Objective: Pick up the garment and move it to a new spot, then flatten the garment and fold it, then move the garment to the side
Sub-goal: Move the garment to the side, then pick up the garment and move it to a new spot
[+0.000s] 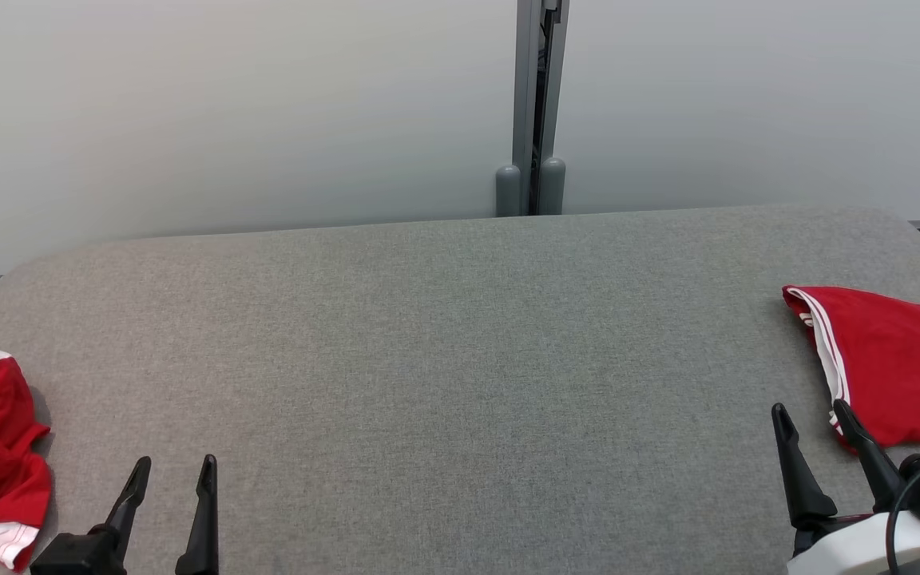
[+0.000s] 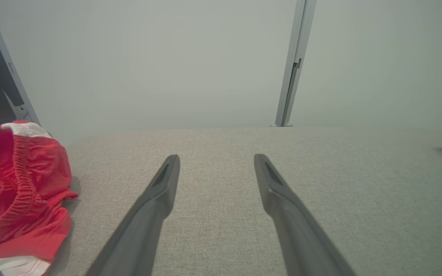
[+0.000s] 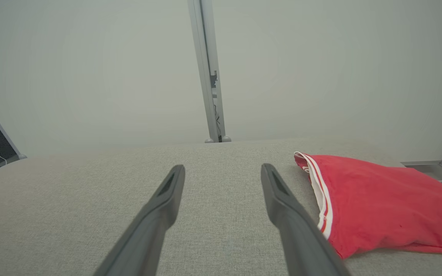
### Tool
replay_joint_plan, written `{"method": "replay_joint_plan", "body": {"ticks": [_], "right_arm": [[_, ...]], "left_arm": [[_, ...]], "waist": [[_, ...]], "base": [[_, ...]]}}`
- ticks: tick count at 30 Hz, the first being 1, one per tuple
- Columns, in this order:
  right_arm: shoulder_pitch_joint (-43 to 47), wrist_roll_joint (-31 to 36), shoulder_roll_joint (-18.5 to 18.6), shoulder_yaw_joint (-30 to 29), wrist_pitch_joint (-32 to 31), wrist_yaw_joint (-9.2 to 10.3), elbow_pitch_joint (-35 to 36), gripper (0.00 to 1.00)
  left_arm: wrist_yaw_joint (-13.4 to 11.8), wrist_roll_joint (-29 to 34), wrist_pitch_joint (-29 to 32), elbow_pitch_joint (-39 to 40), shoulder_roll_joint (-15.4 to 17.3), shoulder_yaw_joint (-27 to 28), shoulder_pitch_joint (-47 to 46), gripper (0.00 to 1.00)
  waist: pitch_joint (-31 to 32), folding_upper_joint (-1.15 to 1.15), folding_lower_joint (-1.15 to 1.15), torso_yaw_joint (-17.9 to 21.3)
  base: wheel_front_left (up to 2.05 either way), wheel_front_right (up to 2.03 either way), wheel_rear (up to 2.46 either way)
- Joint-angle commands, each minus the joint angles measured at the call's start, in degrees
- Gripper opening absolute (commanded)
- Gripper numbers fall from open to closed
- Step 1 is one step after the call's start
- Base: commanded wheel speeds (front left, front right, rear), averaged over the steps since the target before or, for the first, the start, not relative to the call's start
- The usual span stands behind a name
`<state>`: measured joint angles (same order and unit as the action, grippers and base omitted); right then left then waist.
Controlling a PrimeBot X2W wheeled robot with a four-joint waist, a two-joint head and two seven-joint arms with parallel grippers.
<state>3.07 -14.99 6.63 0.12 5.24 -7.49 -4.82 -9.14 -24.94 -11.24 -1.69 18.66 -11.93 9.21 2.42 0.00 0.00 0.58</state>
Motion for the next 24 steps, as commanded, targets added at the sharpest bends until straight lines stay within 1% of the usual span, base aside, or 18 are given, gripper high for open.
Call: {"method": "replay_joint_plan", "body": {"ticks": [1,13,24], "right_arm": [[0.43,0.19,0.07,-0.38,-0.23,-0.02,0.27,1.0],[1.76,0.35,-0.47,-0.73,-1.41,-0.02,2.24,1.0],[1.4,-0.23,-0.33,-0.59,-0.83,-0.02,1.56,1.0]], "left_arm": [[0.0,-0.63,0.03,0.3,0.06,0.31,0.1,1.0],[-0.93,-0.93,0.76,1.04,0.67,0.49,0.95,1.0],[-1.51,-1.12,1.17,1.54,1.06,0.23,0.89,1.0]], "waist": [[0.11,0.0,0.0,0.04],[0.72,0.0,0.0,0.13],[0.27,0.0,0.0,-0.28]], "base": [[0.0,0.0,0.0],[0.0,0.0,0.0],[0.0,0.0,0.0]]}}
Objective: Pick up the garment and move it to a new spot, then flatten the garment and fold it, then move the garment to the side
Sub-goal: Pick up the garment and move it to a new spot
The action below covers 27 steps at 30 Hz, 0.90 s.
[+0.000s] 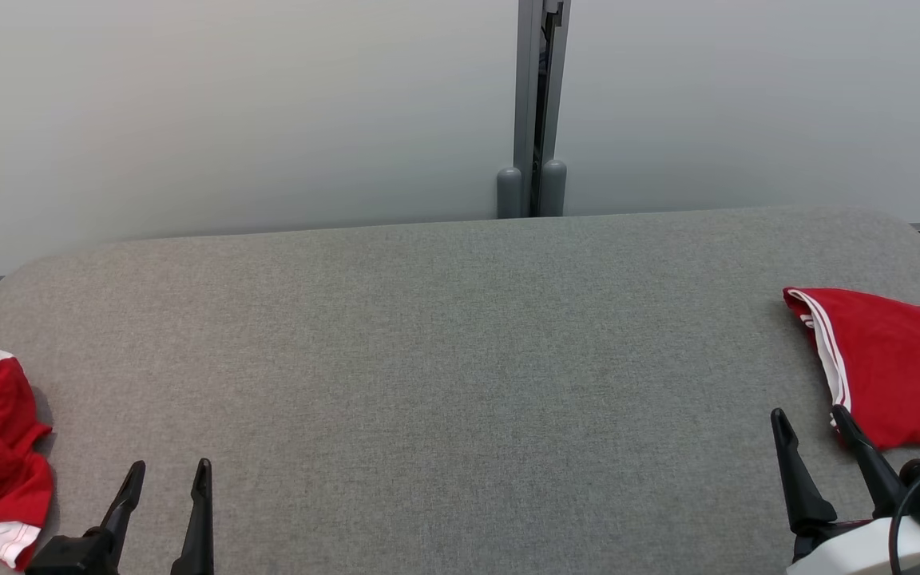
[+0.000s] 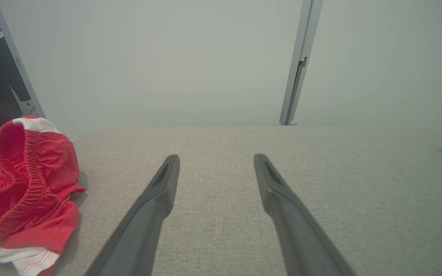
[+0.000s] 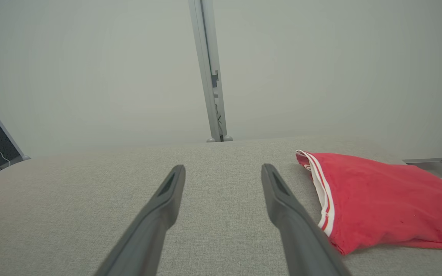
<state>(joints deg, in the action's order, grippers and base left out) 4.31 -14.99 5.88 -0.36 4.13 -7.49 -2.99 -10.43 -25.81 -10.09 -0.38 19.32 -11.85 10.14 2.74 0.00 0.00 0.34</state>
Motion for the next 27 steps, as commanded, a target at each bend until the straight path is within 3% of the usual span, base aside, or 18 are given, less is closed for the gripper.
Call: {"method": "replay_joint_plan", "body": {"ticks": [1,13,27], "right_arm": [[0.11,-0.3,0.45,-0.09,0.36,-0.02,-0.34,1.0],[0.21,0.91,0.7,-0.74,0.49,-0.02,-0.06,1.0],[0.24,2.38,0.09,0.95,-0.6,-0.02,2.73,1.0]], "left_arm": [[-0.25,-0.3,0.07,0.27,0.42,0.15,0.01,1.0],[-0.59,-0.51,0.27,0.59,0.91,0.05,-1.31,1.0],[-1.23,-0.85,0.23,-0.06,1.93,1.19,-3.22,1.0]], "waist": [[-0.09,0.0,0.0,-0.05],[-0.61,0.0,0.0,-1.98],[-0.39,0.0,0.0,-15.33]], "base": [[0.0,0.0,0.0],[0.0,0.0,0.0],[0.0,0.0,0.0]]}}
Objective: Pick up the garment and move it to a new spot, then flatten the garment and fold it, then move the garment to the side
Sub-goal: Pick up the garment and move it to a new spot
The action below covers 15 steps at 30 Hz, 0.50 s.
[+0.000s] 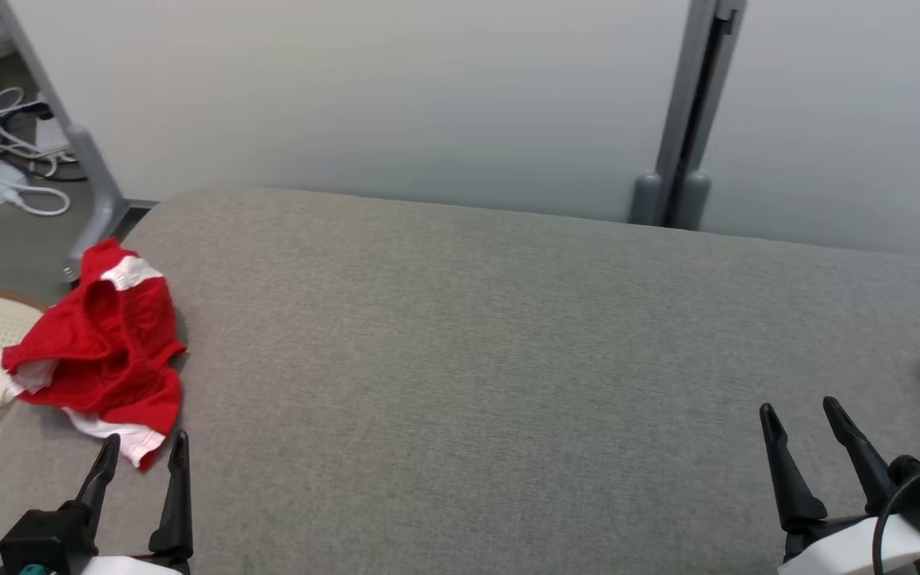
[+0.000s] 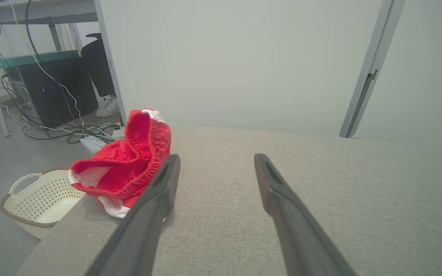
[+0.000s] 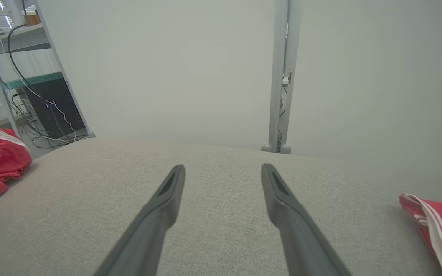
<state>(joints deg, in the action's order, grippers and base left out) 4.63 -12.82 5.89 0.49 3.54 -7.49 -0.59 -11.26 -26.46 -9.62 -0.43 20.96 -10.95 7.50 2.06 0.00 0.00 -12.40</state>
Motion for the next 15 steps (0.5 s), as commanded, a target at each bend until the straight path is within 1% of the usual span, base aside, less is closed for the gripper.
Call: {"method": "replay_joint_plan", "body": {"ticks": [1,8,15], "right_arm": [[-0.06,0.18,0.02,0.18,-0.1,-0.02,0.47,1.0],[-0.19,-0.23,-0.56,1.6,-0.12,-0.02,0.78,1.0],[-0.49,-0.79,-1.11,2.67,0.47,-0.02,0.08,1.0]], "left_arm": [[-0.43,-0.31,-0.26,0.08,0.36,0.33,-0.62,1.0],[-0.92,-0.67,0.06,0.33,1.09,0.99,-0.09,1.0],[-1.47,-0.9,0.3,1.25,1.96,1.78,0.95,1.0]], "waist": [[0.41,0.0,0.0,-3.75],[1.54,0.0,0.0,-10.4],[2.03,0.0,0.0,-14.54]], "base": [[0.0,0.0,0.0],[0.0,0.0,0.0],[0.0,0.0,0.0]]}}
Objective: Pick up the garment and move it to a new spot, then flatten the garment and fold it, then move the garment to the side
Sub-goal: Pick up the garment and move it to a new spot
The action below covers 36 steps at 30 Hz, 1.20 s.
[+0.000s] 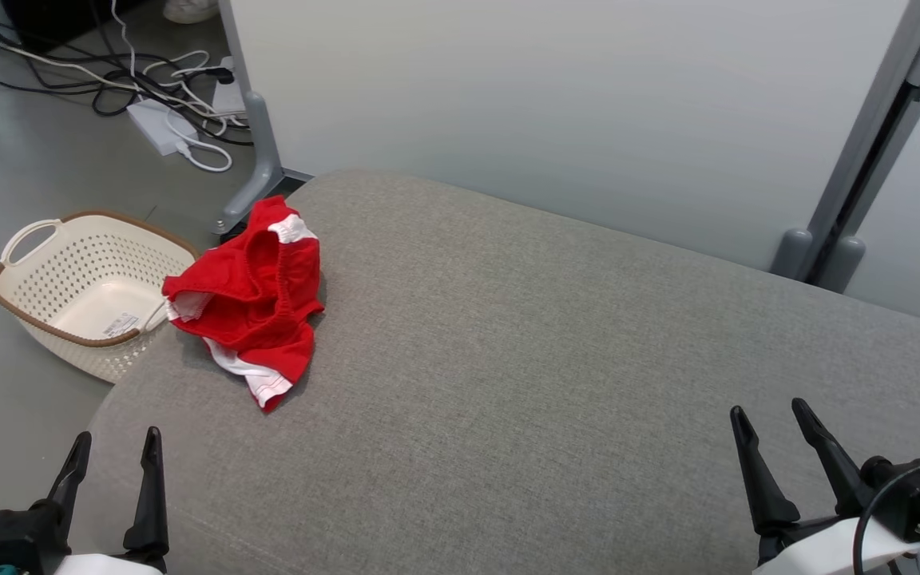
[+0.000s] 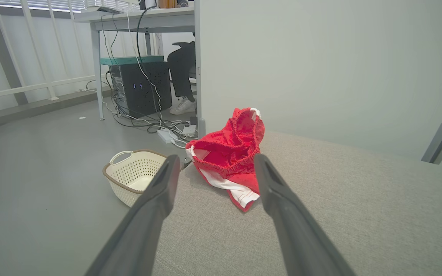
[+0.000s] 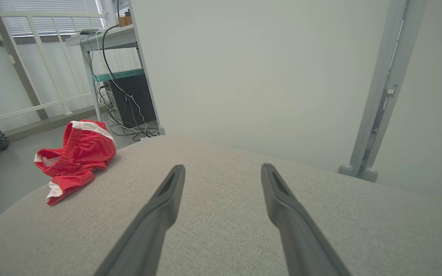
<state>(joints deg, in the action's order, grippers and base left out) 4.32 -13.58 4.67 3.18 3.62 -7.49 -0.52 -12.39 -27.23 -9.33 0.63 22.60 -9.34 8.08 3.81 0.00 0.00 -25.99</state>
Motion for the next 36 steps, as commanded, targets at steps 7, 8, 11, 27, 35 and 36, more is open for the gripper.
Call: {"method": "replay_joint_plan", "body": {"ticks": [7,8,11,27,35,36], "right_arm": [[-1.41,-0.31,-0.03,0.86,0.64,-0.02,-0.73,1.0],[-1.51,-0.44,-0.02,0.99,0.63,-0.02,-0.9,1.0],[-1.59,-0.64,0.09,1.21,0.79,-0.02,-1.26,1.0],[-0.52,-0.85,0.27,-0.1,0.32,-0.02,-0.56,1.0],[-4.68,1.14,2.72,0.15,-3.23,-0.02,4.45,1.0],[-5.4,1.23,3.02,0.21,-3.75,-0.02,5.12,1.0]], "left_arm": [[-0.98,-0.44,-0.32,1.15,0.52,0.8,0.92,1.0],[-1.13,-0.42,-0.37,1.22,0.53,0.82,1.03,1.0],[-1.29,-0.44,-0.33,1.41,0.51,0.77,1.25,1.0],[-0.78,-0.08,-0.07,1.93,0.44,-0.66,-1.93,1.0],[1.69,-1.55,-2.7,-0.36,-1.36,-0.38,-12.47,1.0],[2.05,-1.69,-3.09,-0.93,-1.63,-0.2,-14.15,1.0]], "waist": [[-0.13,0.0,0.0,-1.69],[-0.14,0.0,0.0,-1.69],[-0.13,0.0,0.0,-1.68],[-0.46,0.0,0.0,-1.45],[-9.74,0.0,0.0,2.47],[-11.16,0.0,0.0,3.09]], "base": [[0.0,0.0,0.0],[0.0,0.0,0.0],[0.0,0.0,0.0],[0.0,0.0,0.0],[0.0,0.0,0.0],[0.0,0.0,0.0]]}}
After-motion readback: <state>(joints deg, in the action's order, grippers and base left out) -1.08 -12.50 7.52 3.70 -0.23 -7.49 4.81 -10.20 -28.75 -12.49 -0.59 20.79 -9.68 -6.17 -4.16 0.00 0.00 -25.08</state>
